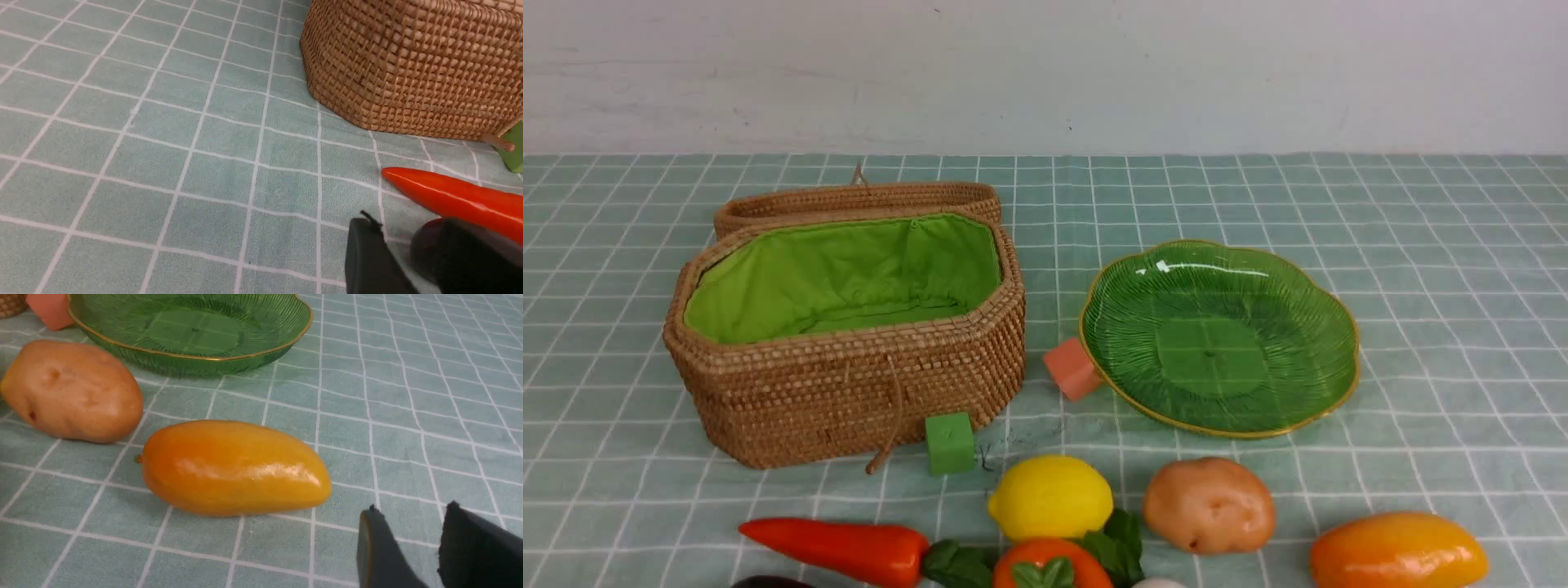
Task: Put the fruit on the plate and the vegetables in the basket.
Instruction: Use the left arm to grab an eggplant and put it into the left basket
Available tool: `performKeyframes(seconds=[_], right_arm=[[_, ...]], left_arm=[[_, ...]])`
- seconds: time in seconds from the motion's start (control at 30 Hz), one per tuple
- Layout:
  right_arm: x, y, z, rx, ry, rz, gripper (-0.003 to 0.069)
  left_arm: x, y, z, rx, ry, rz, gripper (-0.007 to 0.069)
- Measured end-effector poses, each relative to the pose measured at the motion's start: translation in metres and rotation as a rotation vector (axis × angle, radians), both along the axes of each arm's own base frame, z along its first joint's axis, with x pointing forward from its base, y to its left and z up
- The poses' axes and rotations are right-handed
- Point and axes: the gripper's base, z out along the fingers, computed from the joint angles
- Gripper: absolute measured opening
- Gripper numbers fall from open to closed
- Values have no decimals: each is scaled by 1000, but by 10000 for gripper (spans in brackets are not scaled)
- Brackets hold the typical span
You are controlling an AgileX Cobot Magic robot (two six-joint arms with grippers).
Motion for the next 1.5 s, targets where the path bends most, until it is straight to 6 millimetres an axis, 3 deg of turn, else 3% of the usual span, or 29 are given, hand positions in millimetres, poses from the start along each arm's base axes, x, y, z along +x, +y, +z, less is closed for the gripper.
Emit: performKeyframes(seconds=[1.07, 1.23, 1.4, 1.5], right_arm=[[0, 0, 0, 0, 0, 0, 241], [0, 0, 0, 0, 0, 0, 241], [0, 0, 0, 0, 0, 0, 241], [0, 0, 0, -1, 0, 0, 241]], left_arm=[[0, 1, 0, 22, -2, 1, 239], [2, 0, 8, 31, -85, -3, 239], [4, -2, 22, -85, -251, -7, 239], [4, -4, 36, -317, -390, -3, 239]])
